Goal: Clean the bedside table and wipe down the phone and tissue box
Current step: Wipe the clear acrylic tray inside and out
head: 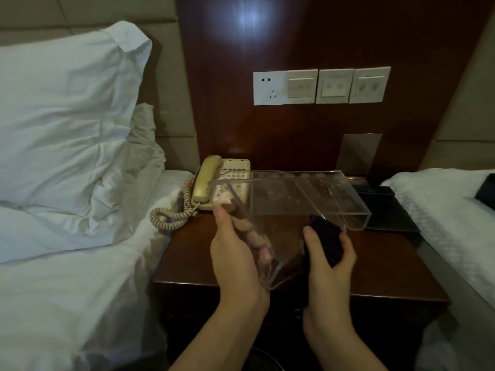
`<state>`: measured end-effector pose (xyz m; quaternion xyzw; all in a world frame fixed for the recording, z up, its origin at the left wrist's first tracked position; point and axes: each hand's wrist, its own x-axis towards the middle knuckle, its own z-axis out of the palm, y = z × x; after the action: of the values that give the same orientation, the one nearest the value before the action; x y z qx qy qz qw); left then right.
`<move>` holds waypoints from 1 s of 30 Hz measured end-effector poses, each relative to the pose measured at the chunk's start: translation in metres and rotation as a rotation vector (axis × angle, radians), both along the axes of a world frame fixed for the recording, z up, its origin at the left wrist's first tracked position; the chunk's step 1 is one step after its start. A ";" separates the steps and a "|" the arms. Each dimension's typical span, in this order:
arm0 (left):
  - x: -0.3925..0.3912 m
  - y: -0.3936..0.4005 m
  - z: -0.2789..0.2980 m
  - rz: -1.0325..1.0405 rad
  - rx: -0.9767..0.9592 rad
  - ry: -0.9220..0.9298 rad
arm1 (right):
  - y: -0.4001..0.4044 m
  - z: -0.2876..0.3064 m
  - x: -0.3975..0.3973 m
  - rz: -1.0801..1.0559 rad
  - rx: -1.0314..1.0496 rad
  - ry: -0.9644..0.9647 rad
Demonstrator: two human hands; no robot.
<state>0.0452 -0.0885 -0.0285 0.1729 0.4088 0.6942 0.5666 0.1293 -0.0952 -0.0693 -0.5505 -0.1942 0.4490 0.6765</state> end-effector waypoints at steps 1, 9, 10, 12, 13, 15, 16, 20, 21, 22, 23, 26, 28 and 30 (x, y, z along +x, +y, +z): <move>0.005 0.000 -0.003 0.015 0.007 0.027 | -0.001 0.002 -0.005 0.015 -0.008 0.110; 0.027 -0.006 -0.022 0.006 0.086 0.265 | 0.005 0.003 0.010 -0.047 0.054 0.308; 0.027 -0.007 -0.024 -0.012 0.105 0.309 | 0.007 0.004 0.015 -0.046 0.070 0.299; 0.025 -0.006 -0.029 -0.082 0.107 0.397 | 0.013 0.009 0.026 -0.063 0.111 0.246; 0.024 -0.004 -0.032 -0.129 0.070 0.421 | 0.015 0.013 0.031 -0.075 0.134 0.201; 0.019 -0.002 -0.037 -0.249 -0.044 0.409 | 0.016 0.018 0.040 -0.096 0.189 0.066; 0.016 0.000 -0.040 -0.304 -0.101 0.384 | 0.016 0.019 0.045 -0.098 0.214 -0.020; 0.005 0.002 -0.033 -0.244 -0.260 0.399 | 0.014 0.023 0.065 -0.014 0.315 -0.324; 0.002 0.003 -0.030 -0.165 -0.219 0.498 | 0.014 0.025 0.069 0.032 0.329 -0.368; 0.000 0.002 -0.023 -0.100 -0.128 0.602 | 0.013 0.026 0.074 0.085 0.340 -0.398; -0.001 0.002 -0.018 -0.051 0.013 0.699 | 0.011 0.028 0.077 0.145 0.348 -0.423; 0.003 0.011 0.001 -0.150 0.394 0.888 | 0.008 0.034 0.077 0.342 0.360 -0.491; 0.007 0.023 0.004 -0.192 0.479 0.956 | 0.007 0.035 0.072 0.487 0.361 -0.485; 0.007 0.035 0.004 -0.133 0.482 1.063 | 0.007 0.033 0.067 0.611 0.328 -0.530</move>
<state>0.0519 -0.0537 -0.0247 0.6464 0.4559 0.5487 0.2707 0.1967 -0.0882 -0.0362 -0.4490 -0.5840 0.4350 0.5178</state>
